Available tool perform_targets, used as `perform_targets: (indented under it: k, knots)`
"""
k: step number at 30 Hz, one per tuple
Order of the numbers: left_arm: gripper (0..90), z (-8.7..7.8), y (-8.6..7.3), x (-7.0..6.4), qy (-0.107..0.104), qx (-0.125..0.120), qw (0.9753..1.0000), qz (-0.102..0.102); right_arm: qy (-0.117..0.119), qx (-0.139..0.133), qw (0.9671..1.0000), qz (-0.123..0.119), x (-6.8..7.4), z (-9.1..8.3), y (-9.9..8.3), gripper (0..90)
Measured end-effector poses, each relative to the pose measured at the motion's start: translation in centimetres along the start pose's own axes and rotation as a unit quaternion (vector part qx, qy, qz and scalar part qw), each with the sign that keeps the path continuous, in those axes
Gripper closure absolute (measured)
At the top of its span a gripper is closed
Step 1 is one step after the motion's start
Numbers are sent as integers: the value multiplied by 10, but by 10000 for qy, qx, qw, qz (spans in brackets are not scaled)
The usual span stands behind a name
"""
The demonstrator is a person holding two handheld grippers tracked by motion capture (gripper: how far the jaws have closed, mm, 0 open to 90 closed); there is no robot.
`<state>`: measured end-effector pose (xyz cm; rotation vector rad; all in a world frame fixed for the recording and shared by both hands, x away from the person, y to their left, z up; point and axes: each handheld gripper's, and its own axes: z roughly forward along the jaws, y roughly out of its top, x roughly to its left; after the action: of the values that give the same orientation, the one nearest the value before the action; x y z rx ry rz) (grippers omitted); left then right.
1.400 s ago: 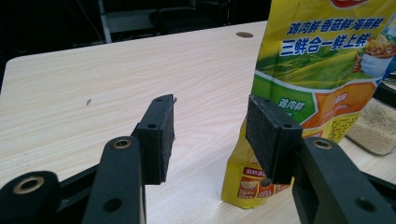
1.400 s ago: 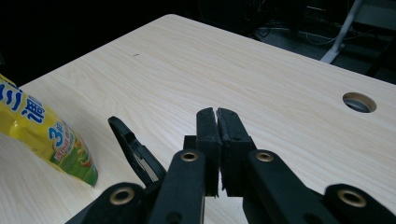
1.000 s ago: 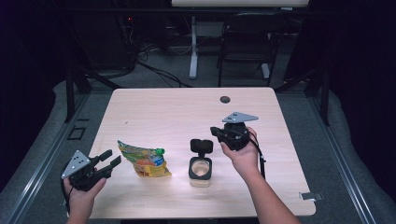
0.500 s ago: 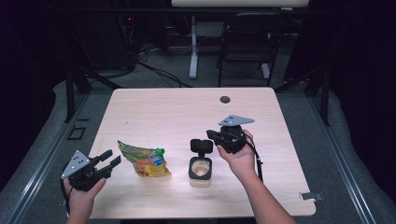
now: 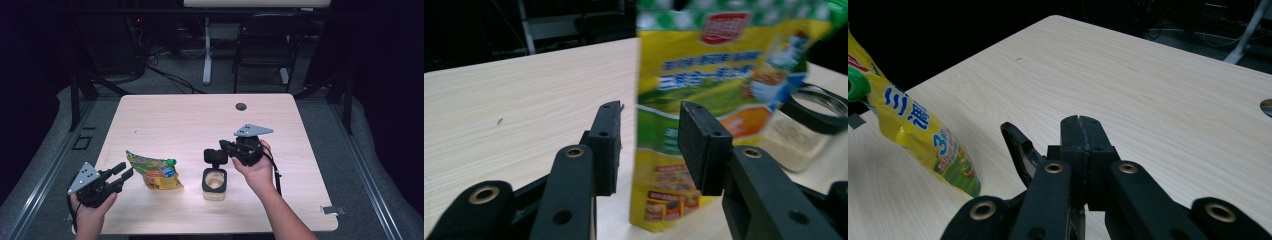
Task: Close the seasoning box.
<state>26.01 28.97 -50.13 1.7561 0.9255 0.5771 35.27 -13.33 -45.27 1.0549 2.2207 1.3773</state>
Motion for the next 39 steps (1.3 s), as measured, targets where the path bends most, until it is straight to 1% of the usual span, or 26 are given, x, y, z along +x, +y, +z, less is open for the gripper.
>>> perform_targets:
  k: [4,6,7,9,12,14,17,19,24,26,27,29,31,32,33,34,37,38,39]
  knots:
    - [648,-5,-2,-12,-118,36,9999,90,27,14,10000,-30,-1,0,0,896]
    - [664,-6,-3,-18,-194,63,9997,123,36,-33,10000,-19,-2,0,-1,896]
    - [673,-5,-3,-21,-243,19,9996,108,38,-57,10000,25,-2,0,-2,896]
    - [691,-3,-2,-27,-324,8,9994,102,39,-46,10000,20,-2,0,-2,895]
    - [715,2,-1,-36,-385,14,9991,173,64,-74,9999,34,-2,0,-2,894]
    - [724,8,-1,-42,-447,39,9988,201,80,-102,9999,45,-1,0,-2,892]
    - [733,16,0,-52,-513,61,9982,294,92,-107,9999,49,0,1,-2,887]
    - [742,22,0,-59,-567,55,9980,276,94,-103,9999,41,0,0,-2,885]
    - [751,37,2,-77,-812,91,9958,402,110,-101,9999,48,0,0,-1,885]
    - [755,44,3,-83,-875,114,9951,452,114,-122,9999,35,1,0,-1,885]
    - [759,47,3,-85,-931,115,9945,466,106,-94,9999,26,1,-1,-1,885]
    - [768,54,2,-91,-970,103,9941,475,116,-89,9999,16,1,-1,-1,886]
    - [776,61,2,-94,-1061,142,9931,484,120,-91,9999,28,1,-1,-1,886]
    - [776,64,1,-96,-1072,107,9930,478,120,-91,9999,28,1,-1,-1,886]
    - [786,66,1,-98,-1117,154,9924,494,114,-75,9999,15,1,-2,0,883]
    - [786,70,0,-101,-1058,121,9931,492,114,-75,9999,15,1,-2,0,883]
    - [786,78,-3,-105,-1112,145,9925,478,115,-67,9999,19,2,-1,0,882]
    - [788,80,-4,-106,-1178,154,9918,469,116,-78,9999,18,2,-1,0,882]
    - [790,83,-5,-108,-1131,173,9923,465,118,-71,9999,24,2,-1,0,882]
